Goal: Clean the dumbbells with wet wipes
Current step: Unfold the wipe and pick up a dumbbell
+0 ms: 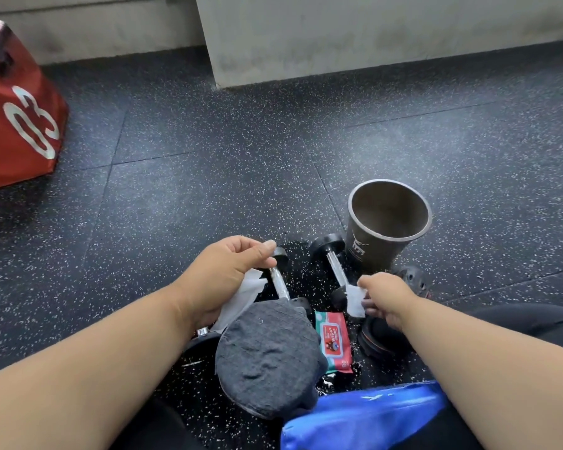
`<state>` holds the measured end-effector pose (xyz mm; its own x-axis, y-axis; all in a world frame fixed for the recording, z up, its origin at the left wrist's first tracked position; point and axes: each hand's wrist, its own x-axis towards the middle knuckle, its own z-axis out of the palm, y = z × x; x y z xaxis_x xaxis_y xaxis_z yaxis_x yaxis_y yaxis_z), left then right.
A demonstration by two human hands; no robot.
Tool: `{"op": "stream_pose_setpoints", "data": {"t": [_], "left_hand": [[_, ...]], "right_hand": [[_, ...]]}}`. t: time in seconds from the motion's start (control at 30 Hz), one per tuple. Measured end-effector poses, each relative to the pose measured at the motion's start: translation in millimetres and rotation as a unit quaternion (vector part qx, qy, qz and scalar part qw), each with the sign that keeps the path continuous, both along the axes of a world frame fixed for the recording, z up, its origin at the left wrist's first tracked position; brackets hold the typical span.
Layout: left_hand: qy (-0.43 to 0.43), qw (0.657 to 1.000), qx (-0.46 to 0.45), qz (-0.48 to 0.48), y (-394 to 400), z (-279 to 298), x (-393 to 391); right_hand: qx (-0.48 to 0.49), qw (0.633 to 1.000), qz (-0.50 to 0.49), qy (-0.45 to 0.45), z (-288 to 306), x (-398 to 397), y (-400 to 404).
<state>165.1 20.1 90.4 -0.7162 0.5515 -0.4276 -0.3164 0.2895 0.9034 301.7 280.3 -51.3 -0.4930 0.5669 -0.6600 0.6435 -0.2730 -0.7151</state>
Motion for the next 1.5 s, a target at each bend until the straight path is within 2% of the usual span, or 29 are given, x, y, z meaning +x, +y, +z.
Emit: {"op": "stream_pose_setpoints", "data": {"t": [0.17,0.27,0.4,0.5,0.63,0.87,1.03,1.27,1.43,1.5], "left_hand": [[-0.006,1.0,-0.019,0.005,-0.6,2.2,1.3],[-0.005,0.999,-0.03,0.017,-3.3,3.3,-2.7],[-0.017,0.999,-0.034,0.032,-8.4,4.2,-8.3],[0.0,0.999,-0.043,0.02,-11.9,3.6,-9.2],[0.016,0.998,-0.067,0.009,-16.3,0.2,-13.2],[-0.015,0.996,-0.081,0.029,-17.2,-7.6,-24.3],[-0.015,0.994,-0.1,0.037,-18.4,-13.8,-34.6],[-0.029,0.992,-0.112,0.042,-20.1,-19.5,-43.0],[-0.041,0.993,-0.104,0.034,-17.9,-15.6,-43.8],[-0.04,0.994,-0.1,0.031,-16.9,-11.9,-42.1]], "right_hand": [[-0.039,0.997,-0.021,-0.057,-66.6,-1.7,-1.3],[-0.033,0.996,0.01,-0.083,-102.1,0.9,-3.4],[0.04,0.98,0.104,-0.164,-129.1,4.9,1.5],[0.149,0.931,0.221,-0.249,-146.1,0.3,12.6],[0.207,0.883,0.338,-0.253,-168.6,-8.3,7.3],[0.26,0.817,0.442,-0.264,-200.3,-34.0,-13.5],[0.266,0.804,0.445,-0.291,-222.2,-40.7,-17.2],[0.274,0.791,0.471,-0.279,-233.1,-45.7,-16.4],[0.25,0.722,0.6,-0.236,-226.8,-32.7,-24.2],[0.26,0.702,0.622,-0.23,-226.7,-25.5,-26.0]]}}
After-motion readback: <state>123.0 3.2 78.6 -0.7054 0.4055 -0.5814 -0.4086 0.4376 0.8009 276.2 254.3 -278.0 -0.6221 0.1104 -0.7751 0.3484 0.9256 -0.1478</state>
